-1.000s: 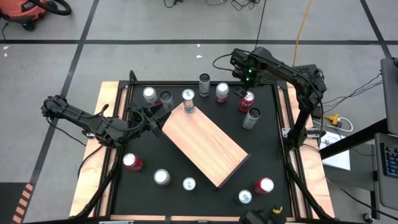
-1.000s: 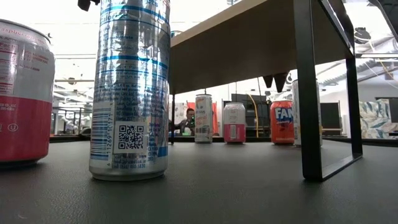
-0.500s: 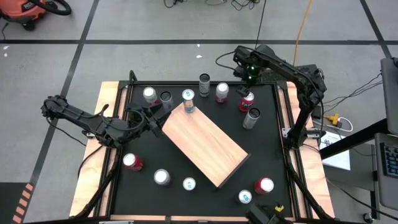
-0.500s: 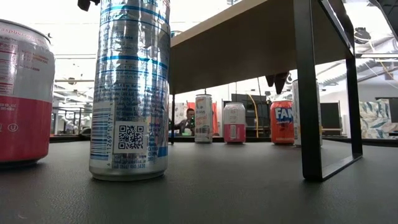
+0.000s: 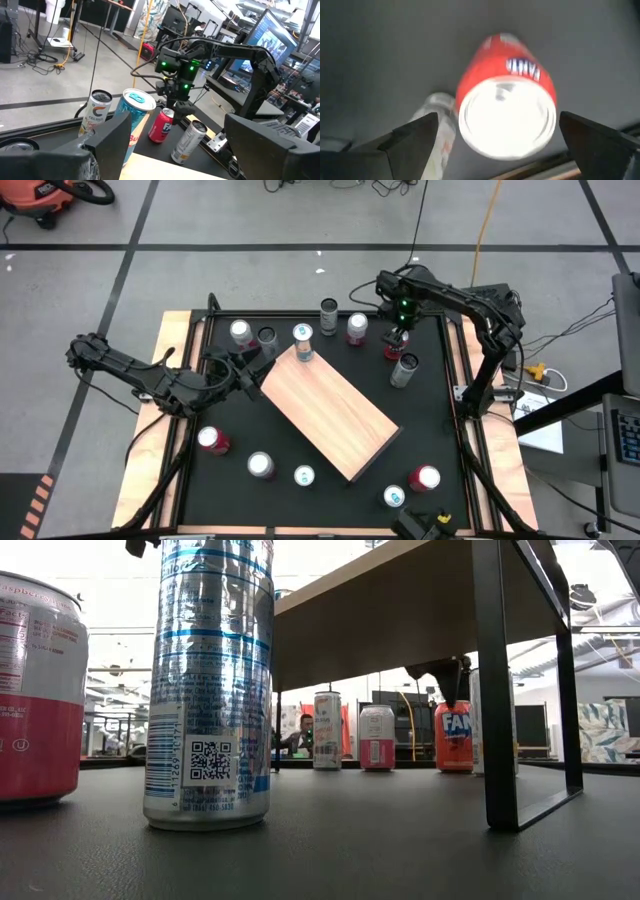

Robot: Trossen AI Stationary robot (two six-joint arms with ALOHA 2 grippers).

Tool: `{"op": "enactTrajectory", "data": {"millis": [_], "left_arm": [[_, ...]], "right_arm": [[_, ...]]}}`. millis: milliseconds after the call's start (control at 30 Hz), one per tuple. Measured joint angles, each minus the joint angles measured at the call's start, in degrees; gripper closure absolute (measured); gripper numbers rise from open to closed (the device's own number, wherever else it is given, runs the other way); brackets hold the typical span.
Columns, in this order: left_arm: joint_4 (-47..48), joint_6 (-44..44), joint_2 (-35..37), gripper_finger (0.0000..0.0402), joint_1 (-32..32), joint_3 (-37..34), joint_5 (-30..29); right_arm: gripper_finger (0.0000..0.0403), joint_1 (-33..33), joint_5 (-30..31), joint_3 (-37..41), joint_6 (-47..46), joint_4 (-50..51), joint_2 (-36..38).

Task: Place canned beverage on shelf
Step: Put the top red soda can on the shelf

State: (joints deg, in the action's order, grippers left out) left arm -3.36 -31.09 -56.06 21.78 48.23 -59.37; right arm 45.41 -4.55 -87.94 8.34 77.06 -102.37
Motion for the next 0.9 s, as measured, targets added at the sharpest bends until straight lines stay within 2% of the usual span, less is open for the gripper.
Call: {"op": "enactTrajectory", "data": {"millis": [700,900], "left_arm": [[0.0,0.1,0.0,0.0084,0.0,0.0,0.8],[0.0,0.3,0.0,0.0084,0.0,0.0,0.8]], "right_arm": [[0.0007,-0.1,-1.2,0.3,0.2,-4.3,-1.9],[0.0011,-0.1,-0.1,0.3,0.2,-2.3,-1.9]]}}
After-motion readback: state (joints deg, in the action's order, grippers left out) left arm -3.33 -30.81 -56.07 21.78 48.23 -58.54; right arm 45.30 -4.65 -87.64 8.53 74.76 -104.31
